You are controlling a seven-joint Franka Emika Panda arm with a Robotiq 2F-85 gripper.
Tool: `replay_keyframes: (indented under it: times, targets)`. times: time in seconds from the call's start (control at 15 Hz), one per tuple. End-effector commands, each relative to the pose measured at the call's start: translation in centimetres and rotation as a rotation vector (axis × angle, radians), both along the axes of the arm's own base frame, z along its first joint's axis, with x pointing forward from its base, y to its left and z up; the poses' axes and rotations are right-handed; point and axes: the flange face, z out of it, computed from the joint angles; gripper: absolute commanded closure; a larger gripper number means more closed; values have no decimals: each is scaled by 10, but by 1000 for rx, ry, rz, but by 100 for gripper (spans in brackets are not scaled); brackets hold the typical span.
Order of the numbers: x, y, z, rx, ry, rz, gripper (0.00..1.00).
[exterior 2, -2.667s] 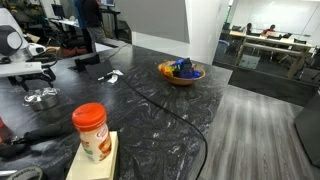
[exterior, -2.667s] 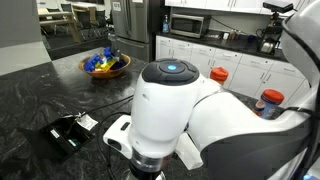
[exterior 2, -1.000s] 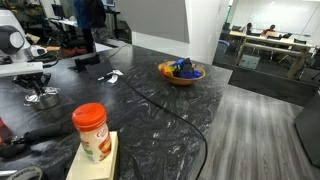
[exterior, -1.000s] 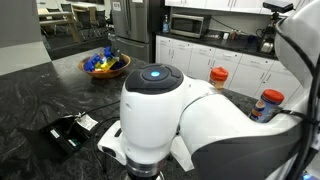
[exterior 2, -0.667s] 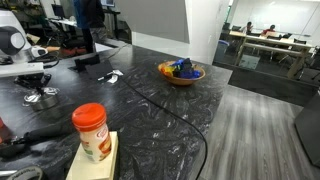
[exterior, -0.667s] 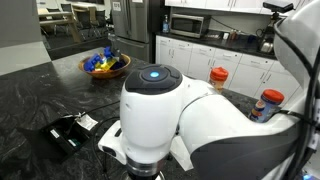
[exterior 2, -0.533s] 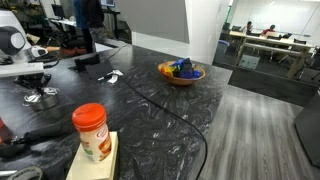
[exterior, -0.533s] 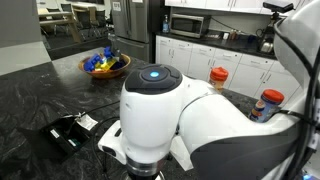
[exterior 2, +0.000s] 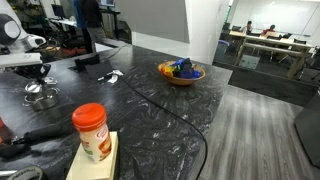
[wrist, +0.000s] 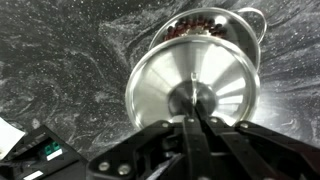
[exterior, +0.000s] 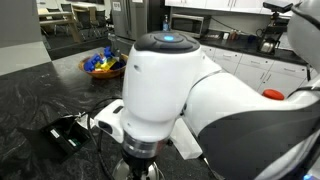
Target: Take the lid off of the silver pot and put it on the table
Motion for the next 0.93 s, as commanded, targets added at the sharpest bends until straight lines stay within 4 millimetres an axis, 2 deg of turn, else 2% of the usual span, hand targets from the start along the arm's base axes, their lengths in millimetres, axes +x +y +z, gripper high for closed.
replay_keyframes:
  times: [0.0,0.27,0.53,0.87]
  targets:
    - [14,-25,19,64,-93,-157,99]
    - [46,-68,25,84,-198,-376,99]
    - [68,-110,9,17,-273,-585,99]
    - [61,-129,-27,-38,-232,-710,99]
